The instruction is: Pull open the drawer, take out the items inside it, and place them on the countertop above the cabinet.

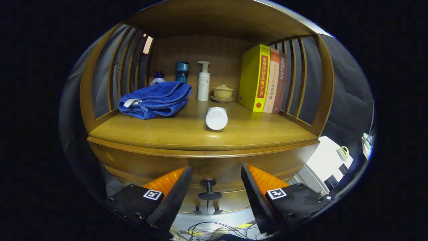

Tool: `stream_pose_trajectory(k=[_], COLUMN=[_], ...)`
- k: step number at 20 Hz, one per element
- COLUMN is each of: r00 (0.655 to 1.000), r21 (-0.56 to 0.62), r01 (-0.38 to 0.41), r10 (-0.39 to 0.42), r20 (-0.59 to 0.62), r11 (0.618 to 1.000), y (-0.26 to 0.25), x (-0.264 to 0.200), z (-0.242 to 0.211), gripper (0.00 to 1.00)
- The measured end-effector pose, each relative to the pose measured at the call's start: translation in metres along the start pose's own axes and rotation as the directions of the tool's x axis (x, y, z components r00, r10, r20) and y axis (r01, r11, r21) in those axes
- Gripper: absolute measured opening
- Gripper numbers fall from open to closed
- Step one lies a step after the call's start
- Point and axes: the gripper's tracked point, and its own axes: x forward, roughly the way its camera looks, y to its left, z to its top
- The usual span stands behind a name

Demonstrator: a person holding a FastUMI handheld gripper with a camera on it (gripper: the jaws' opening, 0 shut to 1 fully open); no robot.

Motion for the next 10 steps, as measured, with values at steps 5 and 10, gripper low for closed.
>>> stream_pose_trajectory(k=[5, 10], r00=[0.995, 0.98], r21=[0.01, -0.004], r01=[-0.006, 0.01], r10=[0.005, -0.009], r20=[0.095, 0.2], r11=[1.0, 1.0], y=[-0.015, -0.029], x=[-0.037, -0.091], z=[0.083, 0.172], gripper=[0.98, 0.99])
